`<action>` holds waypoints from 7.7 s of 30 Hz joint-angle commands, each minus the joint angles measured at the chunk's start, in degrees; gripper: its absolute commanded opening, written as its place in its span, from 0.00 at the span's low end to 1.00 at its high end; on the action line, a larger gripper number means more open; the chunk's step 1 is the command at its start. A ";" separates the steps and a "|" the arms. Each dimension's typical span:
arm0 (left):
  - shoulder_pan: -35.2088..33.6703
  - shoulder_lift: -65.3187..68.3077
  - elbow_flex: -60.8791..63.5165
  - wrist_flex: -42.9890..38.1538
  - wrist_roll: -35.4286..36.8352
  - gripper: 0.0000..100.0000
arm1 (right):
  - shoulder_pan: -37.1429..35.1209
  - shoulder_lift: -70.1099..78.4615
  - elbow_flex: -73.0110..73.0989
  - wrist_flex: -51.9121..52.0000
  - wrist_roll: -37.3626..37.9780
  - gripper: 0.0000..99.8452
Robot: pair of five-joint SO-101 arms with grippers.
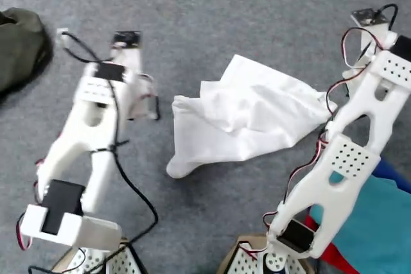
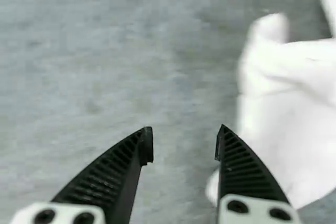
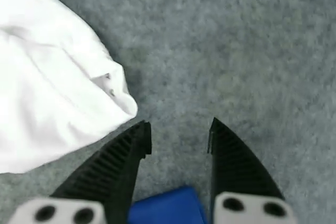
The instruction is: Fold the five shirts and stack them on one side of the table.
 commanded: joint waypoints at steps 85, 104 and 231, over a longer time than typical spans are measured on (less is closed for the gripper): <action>-19.08 -2.51 25.41 -12.31 -10.90 0.02 | -60.09 16.92 -3.38 -22.42 -20.22 0.01; -19.08 -2.51 25.23 -12.31 -10.90 0.02 | -56.92 13.23 -25.63 -8.70 -29.89 0.01; -14.24 12.44 -95.91 30.59 8.44 0.02 | -30.55 -93.76 63.43 -42.02 -25.93 0.00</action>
